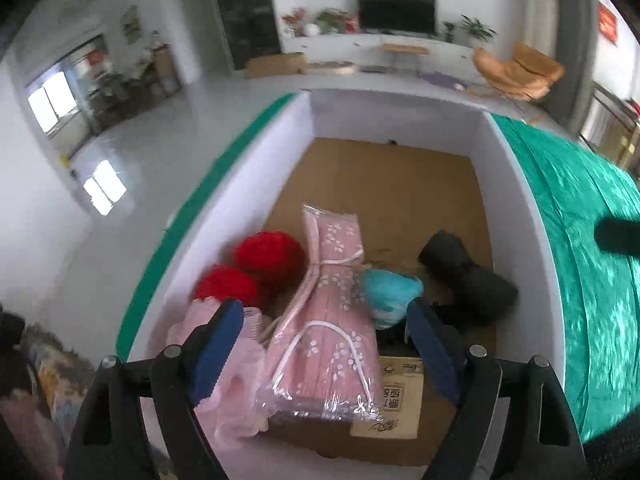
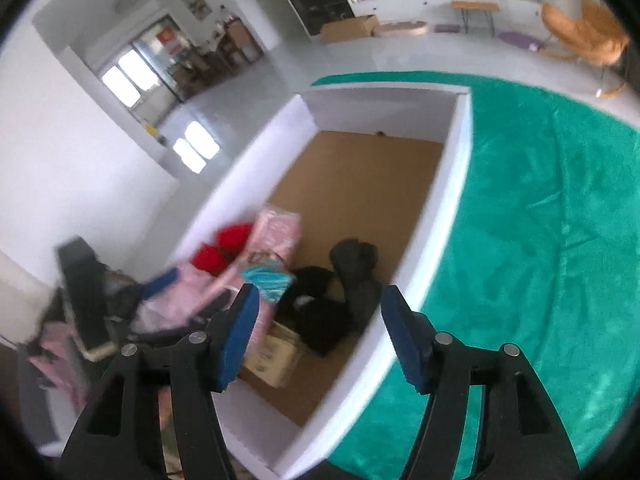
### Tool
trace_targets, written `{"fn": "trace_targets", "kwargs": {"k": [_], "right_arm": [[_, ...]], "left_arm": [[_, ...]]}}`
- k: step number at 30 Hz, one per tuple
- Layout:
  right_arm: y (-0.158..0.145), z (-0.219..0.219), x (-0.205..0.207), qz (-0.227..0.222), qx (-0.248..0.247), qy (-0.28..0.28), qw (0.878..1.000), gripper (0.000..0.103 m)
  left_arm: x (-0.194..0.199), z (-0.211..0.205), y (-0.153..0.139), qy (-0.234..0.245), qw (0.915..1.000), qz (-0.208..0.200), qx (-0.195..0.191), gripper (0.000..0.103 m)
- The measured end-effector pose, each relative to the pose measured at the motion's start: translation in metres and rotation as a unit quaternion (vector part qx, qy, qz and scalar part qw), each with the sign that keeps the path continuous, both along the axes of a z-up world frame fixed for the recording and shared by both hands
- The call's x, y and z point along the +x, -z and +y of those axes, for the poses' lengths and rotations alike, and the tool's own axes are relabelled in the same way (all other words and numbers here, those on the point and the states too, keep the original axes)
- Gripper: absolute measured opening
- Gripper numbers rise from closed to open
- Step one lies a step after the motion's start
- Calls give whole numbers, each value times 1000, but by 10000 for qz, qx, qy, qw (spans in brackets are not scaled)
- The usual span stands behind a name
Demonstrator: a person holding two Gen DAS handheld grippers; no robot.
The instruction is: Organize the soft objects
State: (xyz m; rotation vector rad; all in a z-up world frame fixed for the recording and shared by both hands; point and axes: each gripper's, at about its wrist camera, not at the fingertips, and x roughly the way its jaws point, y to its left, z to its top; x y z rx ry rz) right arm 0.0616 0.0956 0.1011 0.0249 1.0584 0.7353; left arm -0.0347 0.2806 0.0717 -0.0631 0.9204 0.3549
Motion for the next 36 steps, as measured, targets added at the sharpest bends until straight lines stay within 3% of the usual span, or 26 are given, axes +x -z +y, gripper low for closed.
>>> {"fn": "trace_targets", "kwargs": {"k": [7, 10, 15, 29, 34, 36], "right_arm": [[5, 4, -22, -272, -828, -284, 9958, 68], [10, 8, -28, -296, -1042, -395, 9933, 68], [10, 19, -40, -629, -1391, -542, 9868, 68], [12, 26, -48, -692, -1421, -654, 9853, 68], [12, 25, -48, -737, -1432, -631, 9849, 68], [11, 25, -48, -740, -1415, -624, 9852, 68]], "left_arm": [[-10, -6, -7, -326, 9994, -11, -83, 87], [-12, -1, -10, -598, 9980, 201, -35, 87], [-22, 12, -19, -683, 9975, 81, -176, 87], [-31, 9, -29, -698, 9974, -5, -147, 87], [-37, 9, -26, -712, 9966, -106, -396, 87], [-38, 6, -28, -688, 9972, -111, -277, 87]]}}
